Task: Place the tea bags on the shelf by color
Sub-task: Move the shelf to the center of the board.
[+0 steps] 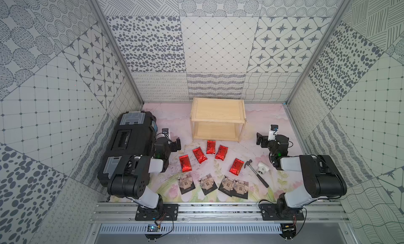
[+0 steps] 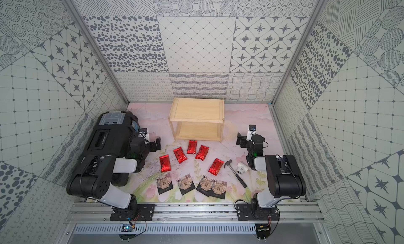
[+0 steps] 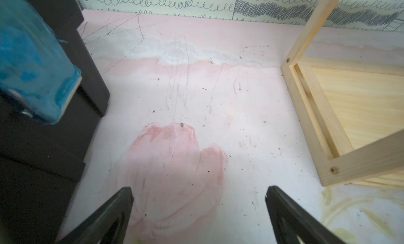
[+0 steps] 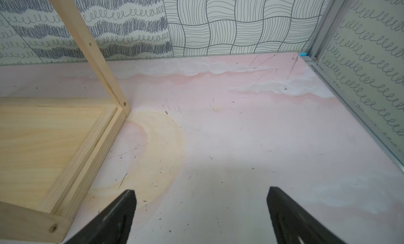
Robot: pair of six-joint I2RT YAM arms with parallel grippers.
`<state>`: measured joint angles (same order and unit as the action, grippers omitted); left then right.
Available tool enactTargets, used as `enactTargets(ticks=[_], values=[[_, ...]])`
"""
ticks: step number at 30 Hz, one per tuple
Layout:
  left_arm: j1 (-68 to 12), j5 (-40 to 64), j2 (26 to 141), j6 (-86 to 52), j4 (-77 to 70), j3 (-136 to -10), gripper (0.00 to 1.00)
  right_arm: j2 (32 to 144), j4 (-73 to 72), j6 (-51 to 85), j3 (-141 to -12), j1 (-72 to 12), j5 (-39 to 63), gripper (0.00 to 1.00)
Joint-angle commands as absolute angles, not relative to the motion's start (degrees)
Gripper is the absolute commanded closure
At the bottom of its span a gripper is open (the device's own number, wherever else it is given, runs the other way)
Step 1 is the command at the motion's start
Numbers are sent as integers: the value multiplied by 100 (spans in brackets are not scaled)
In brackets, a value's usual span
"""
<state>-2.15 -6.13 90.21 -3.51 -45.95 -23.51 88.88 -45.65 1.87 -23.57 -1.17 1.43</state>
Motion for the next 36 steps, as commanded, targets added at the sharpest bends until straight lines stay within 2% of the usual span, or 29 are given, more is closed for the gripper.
enactTargets(ticks=[1,9,12,16,19,22,24,28,30,31,36], values=[[-224,-597,9000,-438,-4847,-2340,1,8915,-4731,115,-2394,-155,87,1],[-228,-585,9006,-431,-4845,-2344,1,8912,-4724,126,-2398,-150,102,1],[-264,-807,8942,-414,-4787,-2362,0,8865,-4770,154,-2378,-224,-208,1],[-493,-1483,8438,-589,-2548,-3324,1,7551,-3158,150,-2702,-543,-917,1],[-915,-2092,8354,-564,-1648,-3822,1,6715,-2873,506,-2607,-652,-921,2],[-1374,-2469,7944,-896,-979,-4151,1,6036,-1792,1012,-2897,-1007,-817,2],[-1618,-2337,7671,-1289,-525,-4430,4,5918,-1301,1054,-3055,-1414,-802,1],[-1826,-1233,7418,-1886,370,-5067,4,6221,-631,862,-3639,-1719,-456,2],[-1837,-715,7365,-2195,893,-5383,11,6497,-228,709,-3952,-1723,-267,2],[-1837,-456,7300,-2352,980,-5448,15,6595,-161,637,-4028,-1723,-156,3],[-1852,466,7028,-2817,580,-5183,16,6952,-219,550,-3993,-1722,441,4]])
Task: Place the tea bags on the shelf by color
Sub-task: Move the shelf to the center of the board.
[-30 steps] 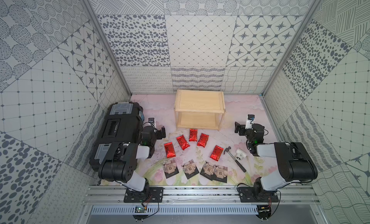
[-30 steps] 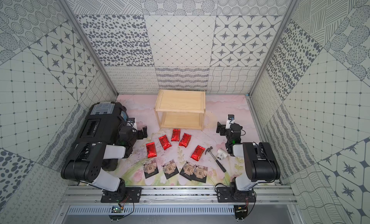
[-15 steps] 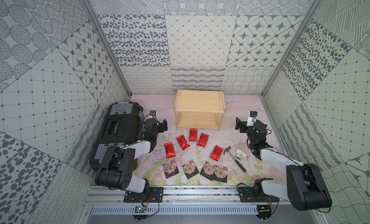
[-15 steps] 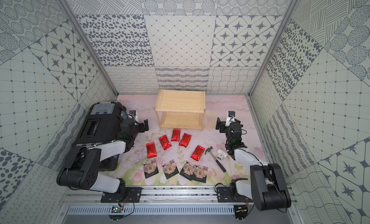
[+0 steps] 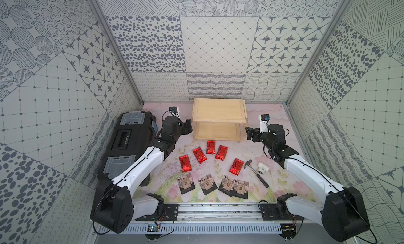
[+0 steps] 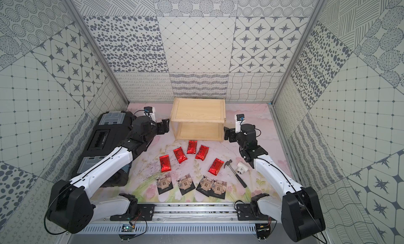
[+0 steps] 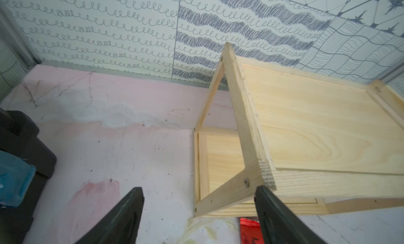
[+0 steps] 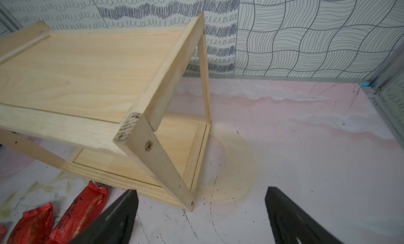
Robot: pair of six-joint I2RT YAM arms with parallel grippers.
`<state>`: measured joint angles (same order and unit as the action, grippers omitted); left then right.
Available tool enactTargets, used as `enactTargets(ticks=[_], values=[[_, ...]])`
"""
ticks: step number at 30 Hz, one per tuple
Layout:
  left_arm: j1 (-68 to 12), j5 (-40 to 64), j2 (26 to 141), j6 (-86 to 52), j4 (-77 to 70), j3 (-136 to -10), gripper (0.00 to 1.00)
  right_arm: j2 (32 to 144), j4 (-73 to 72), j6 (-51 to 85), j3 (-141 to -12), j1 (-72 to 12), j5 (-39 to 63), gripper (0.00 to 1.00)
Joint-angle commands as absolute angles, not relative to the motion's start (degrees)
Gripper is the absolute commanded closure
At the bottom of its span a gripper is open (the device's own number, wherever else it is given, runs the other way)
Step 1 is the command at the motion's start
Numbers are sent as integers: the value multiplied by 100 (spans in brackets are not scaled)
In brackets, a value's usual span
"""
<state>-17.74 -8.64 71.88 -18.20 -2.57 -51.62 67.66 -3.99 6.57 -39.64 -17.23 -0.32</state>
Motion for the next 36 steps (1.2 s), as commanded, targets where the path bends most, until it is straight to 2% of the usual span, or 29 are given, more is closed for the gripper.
enactTargets(ticks=[1,7,13,23,32,36], values=[[-1846,600,7109,-2962,433,-5146,16,7044,-342,557,-3955,-1716,570,4],[-2021,1051,7854,-3495,-337,-5177,18,7981,-465,569,-4492,-1723,1006,8],[-2027,824,8221,-3465,-469,-5480,19,8670,-847,571,-5064,-1575,1072,16],[-2000,198,9301,-3260,-360,-6449,37,10330,-962,781,-6725,-1430,1604,40],[-1789,-87,9712,-3271,-201,-6895,39,10946,-770,807,-7546,-1433,1580,41],[-1833,-60,9599,-3249,0,-6939,34,10652,-420,923,-7437,-1439,1468,33]])
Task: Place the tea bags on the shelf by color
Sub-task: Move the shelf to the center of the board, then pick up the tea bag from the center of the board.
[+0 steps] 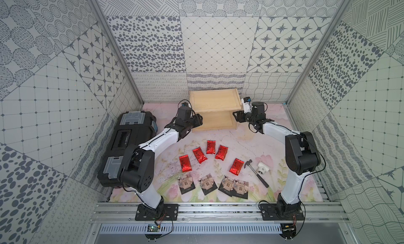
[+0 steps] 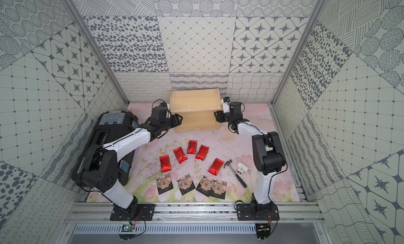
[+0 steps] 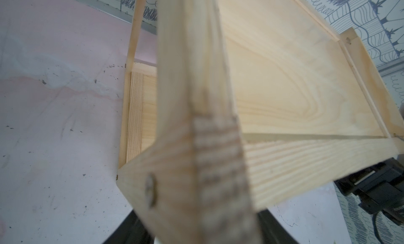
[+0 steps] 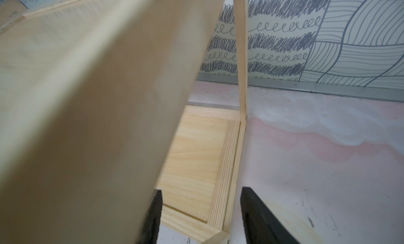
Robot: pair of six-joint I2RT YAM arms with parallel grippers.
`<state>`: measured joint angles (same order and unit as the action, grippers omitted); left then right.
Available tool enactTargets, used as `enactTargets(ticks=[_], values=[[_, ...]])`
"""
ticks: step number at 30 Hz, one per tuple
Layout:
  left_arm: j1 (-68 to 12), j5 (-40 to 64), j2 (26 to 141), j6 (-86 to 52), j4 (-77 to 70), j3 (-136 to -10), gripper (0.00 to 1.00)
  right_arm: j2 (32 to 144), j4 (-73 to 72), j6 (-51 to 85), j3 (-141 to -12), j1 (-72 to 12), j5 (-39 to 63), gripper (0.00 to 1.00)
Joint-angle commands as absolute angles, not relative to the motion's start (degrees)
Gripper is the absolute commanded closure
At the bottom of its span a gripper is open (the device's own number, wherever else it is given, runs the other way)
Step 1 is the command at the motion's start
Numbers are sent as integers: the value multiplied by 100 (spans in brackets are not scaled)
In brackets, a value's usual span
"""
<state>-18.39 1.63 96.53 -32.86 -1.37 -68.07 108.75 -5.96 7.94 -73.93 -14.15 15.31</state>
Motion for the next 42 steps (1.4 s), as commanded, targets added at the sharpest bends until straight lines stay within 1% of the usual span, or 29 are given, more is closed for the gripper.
enactTargets(ticks=[1,7,12,14,17,21,25,29,36,40,42], values=[[-1874,-87,9538,-3199,37,-6924,32,10527,-322,968,-7348,-1455,1389,31],[-2080,-258,9114,-3087,167,-6672,26,9682,281,1154,-6735,-1735,403,23],[-2130,-264,8668,-3219,611,-6460,25,8931,1058,1507,-6186,-2143,-362,23],[-2169,-279,8471,-3289,839,-6369,25,8582,1526,1748,-5959,-2527,-787,23],[-2296,-249,8259,-3380,1061,-6223,24,8083,2557,2844,-5648,-3059,-1404,28],[-2443,-330,8210,-3390,1700,-6460,23,7683,3577,4117,-5039,-3963,-1708,28],[-2522,-198,8257,-3429,2072,-6711,22,7434,3830,5071,-4622,-4519,-1292,27],[-2566,-149,8243,-3489,2130,-6651,21,7485,3699,5534,-4359,-4753,-932,23],[-2601,-167,8184,-3531,2110,-6535,20,7942,3444,5358,-4552,-4762,-888,15],[-2633,-201,8139,-3532,2083,-6480,19,8246,3201,5250,-4559,-4682,-775,15],[-2645,-215,8118,-3519,2066,-6460,18,8387,3097,5180,-4557,-4625,-731,16]])
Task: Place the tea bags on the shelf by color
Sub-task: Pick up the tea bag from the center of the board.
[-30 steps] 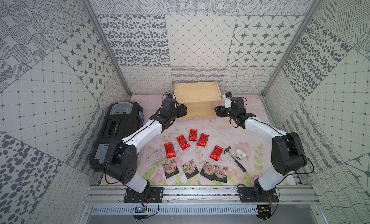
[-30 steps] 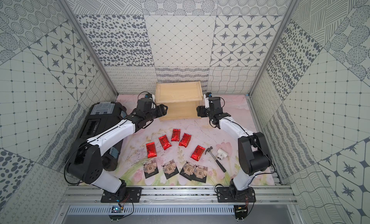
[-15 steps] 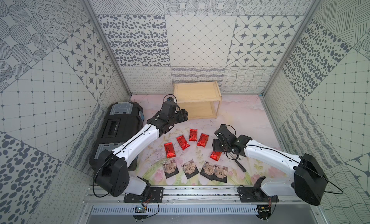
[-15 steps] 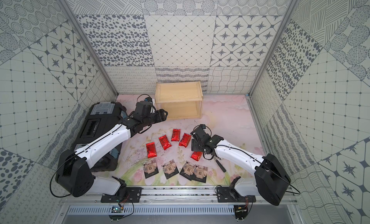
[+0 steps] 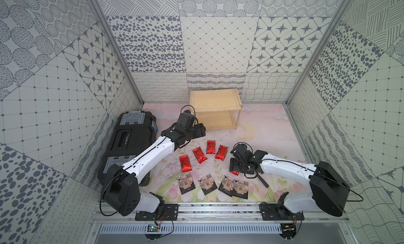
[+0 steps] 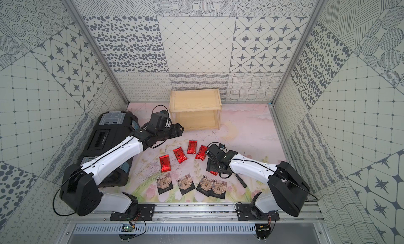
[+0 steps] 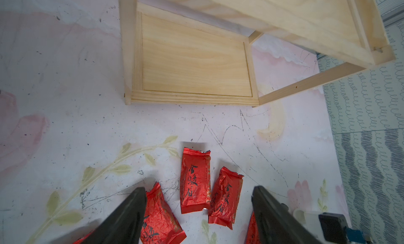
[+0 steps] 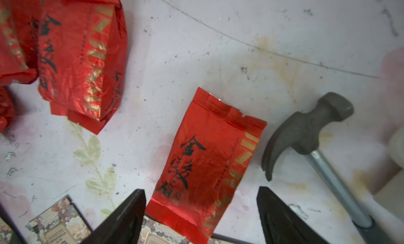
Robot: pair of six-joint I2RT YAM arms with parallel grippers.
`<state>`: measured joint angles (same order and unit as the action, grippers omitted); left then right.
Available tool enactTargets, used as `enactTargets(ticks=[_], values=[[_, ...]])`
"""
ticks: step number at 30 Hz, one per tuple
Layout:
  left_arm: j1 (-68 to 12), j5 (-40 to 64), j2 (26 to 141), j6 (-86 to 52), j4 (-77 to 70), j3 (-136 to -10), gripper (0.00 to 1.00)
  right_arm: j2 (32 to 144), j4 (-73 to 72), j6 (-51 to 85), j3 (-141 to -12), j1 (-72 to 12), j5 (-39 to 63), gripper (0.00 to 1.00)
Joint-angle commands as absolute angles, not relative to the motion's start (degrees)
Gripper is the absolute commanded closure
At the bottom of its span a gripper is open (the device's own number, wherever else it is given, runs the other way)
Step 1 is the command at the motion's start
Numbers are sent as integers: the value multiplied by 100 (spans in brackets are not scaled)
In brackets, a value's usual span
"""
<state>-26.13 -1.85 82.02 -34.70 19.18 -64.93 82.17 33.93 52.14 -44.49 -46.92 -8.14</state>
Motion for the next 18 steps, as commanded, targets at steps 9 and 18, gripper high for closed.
enactTargets(ticks=[9,18], values=[[-2695,-195,8200,-3504,2030,-6435,17,9008,2615,4749,-4794,-4473,-871,32],[-2698,-271,8266,-3443,2020,-6425,17,9295,2527,4332,-4838,-4349,-799,48]])
